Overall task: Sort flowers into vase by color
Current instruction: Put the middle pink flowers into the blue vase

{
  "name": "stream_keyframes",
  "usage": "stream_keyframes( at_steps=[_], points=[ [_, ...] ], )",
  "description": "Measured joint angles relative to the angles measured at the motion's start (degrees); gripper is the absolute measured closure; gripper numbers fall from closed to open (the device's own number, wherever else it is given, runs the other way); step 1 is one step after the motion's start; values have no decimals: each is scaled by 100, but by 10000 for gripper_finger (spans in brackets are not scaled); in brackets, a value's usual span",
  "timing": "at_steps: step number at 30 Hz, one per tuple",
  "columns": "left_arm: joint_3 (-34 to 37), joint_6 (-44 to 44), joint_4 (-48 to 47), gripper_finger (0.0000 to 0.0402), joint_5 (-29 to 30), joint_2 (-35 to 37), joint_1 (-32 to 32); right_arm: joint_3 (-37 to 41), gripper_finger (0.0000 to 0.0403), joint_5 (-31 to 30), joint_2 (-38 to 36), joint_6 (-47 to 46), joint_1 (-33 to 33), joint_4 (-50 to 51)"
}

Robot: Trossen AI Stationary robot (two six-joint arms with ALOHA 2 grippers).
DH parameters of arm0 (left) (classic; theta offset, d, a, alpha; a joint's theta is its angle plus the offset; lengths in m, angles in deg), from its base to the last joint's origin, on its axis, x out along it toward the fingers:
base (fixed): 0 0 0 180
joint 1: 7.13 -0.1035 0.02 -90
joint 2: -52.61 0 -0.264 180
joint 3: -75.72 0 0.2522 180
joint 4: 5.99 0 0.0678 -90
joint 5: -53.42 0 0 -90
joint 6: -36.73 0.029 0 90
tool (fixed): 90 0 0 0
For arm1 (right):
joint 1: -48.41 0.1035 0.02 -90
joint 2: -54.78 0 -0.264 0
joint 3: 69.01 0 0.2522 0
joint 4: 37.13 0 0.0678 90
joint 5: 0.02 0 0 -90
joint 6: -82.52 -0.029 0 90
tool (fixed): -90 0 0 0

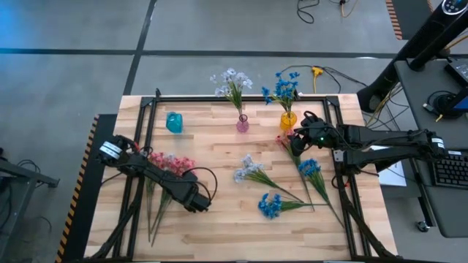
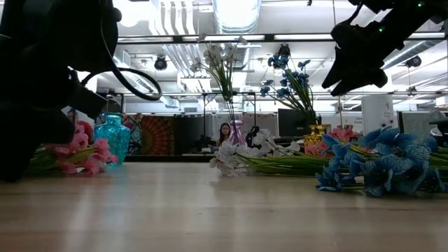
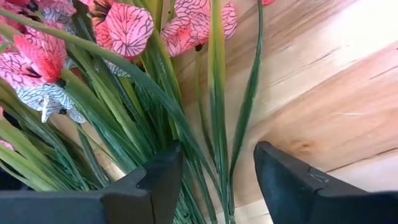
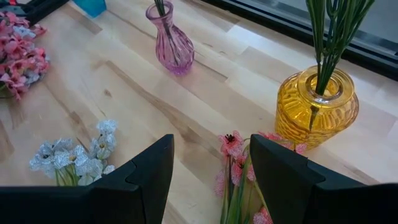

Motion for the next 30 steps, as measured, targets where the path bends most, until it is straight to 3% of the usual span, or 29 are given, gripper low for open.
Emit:
stream_keyframes(
  at_steps=[21, 30],
  points=[
    [-37, 201, 214, 361, -6, 10, 0, 0, 200, 0, 2, 35, 0, 2],
    [-40, 348, 213, 399, -14, 63, 0, 0, 200, 0, 2, 37, 0, 2]
  ],
)
